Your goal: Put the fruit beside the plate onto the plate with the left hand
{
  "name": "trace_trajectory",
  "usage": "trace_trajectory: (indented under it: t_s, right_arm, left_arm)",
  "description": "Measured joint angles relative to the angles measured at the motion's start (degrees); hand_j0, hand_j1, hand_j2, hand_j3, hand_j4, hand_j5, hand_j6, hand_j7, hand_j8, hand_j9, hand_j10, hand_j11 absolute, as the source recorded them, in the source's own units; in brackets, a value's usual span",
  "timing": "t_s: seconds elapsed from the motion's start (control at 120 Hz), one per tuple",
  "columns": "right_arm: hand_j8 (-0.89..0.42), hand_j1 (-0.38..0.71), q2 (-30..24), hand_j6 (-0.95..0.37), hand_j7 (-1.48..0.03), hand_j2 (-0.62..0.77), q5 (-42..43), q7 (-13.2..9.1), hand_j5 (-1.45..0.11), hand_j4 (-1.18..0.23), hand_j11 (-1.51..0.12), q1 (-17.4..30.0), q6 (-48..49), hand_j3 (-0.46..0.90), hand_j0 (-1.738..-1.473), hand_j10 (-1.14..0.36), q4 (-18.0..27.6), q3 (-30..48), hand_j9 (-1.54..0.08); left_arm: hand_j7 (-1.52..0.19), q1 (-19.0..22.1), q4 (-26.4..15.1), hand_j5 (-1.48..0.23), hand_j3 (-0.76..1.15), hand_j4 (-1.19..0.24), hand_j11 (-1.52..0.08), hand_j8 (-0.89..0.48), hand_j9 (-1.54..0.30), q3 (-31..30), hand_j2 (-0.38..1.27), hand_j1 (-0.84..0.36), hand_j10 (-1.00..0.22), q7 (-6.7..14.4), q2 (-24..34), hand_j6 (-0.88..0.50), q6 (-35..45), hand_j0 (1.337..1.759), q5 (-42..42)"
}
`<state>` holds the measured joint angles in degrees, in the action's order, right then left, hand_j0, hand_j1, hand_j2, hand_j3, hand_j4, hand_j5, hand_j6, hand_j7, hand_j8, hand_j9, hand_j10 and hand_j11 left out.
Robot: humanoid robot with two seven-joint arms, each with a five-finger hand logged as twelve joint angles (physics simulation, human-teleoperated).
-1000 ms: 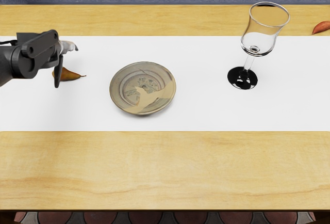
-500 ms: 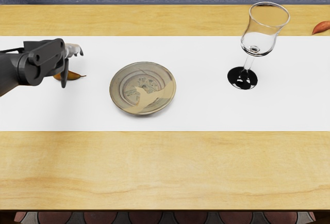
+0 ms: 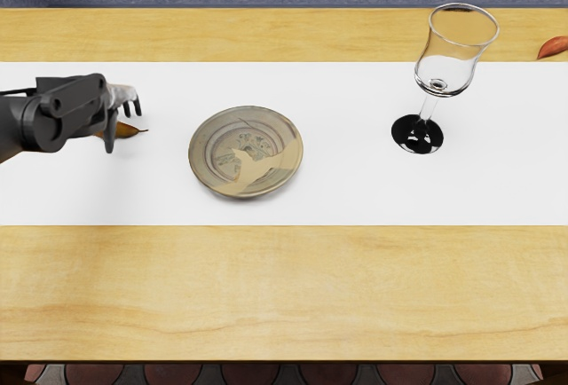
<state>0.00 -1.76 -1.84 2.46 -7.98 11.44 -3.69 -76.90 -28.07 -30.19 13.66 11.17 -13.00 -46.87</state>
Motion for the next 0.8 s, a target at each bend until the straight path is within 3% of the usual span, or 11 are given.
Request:
trace_trajectory:
  t_s: [0.175, 0.233, 0.3, 0.5, 0.8]
  right_arm:
    - [-0.03, -0.31, 0.00, -0.03, -0.04, -0.01, 0.00, 0.00, -0.04, -0.03, -0.04, 0.00, 0.00, 0.00, -1.658, -0.03, -0.01, 0.00, -0.04]
    - [-0.03, -0.31, 0.00, -0.03, -0.04, -0.01, 0.00, 0.00, -0.04, -0.03, -0.04, 0.00, 0.00, 0.00, -1.658, -0.03, 0.00, 0.00, -0.04]
    - [-0.03, -0.31, 0.00, -0.03, -0.04, -0.01, 0.00, 0.00, -0.04, -0.03, -0.04, 0.00, 0.00, 0.00, -1.658, -0.03, 0.00, 0.00, -0.04]
    - [-0.03, -0.31, 0.00, -0.03, -0.04, -0.01, 0.00, 0.00, -0.04, -0.03, -0.04, 0.00, 0.00, 0.00, -1.658, -0.03, -0.01, 0.00, -0.04]
    - [-0.03, -0.31, 0.00, -0.03, -0.04, -0.01, 0.00, 0.00, -0.04, -0.03, -0.04, 0.00, 0.00, 0.00, -1.658, -0.03, -0.01, 0.00, -0.04]
  left_arm:
    - [-0.42, -0.32, -2.92, -0.46, 0.00, -0.36, -0.46, -0.34, -0.46, 0.14, 0.07, -0.08, -0.34, 0.00, 2.14, -0.36, 0.04, 1.658, 0.16]
    - [-0.53, -0.36, -3.28, -0.42, 0.00, -0.37, -0.46, -0.33, -0.46, 0.05, 0.07, -0.08, -0.33, 0.10, 2.20, -0.28, 0.04, 1.658, -0.13]
    - [-0.61, -0.36, -3.48, -0.55, 0.00, -0.29, -0.47, -0.32, -0.46, -0.04, 0.08, -0.08, -0.33, 0.24, 2.21, -0.23, 0.02, 1.658, -0.42]
    - [-0.55, -0.96, -4.91, -0.53, 0.00, -0.36, -0.50, -0.38, -0.50, 0.26, 0.08, -0.11, -0.37, -0.12, 3.48, -0.34, 1.78, 1.658, 0.30]
    - [-0.54, -0.88, -9.16, -0.53, 0.00, -0.40, -0.53, -0.41, -0.53, 0.09, 0.08, -0.14, -0.40, -0.28, 6.12, -0.40, 6.18, 1.658, 0.10]
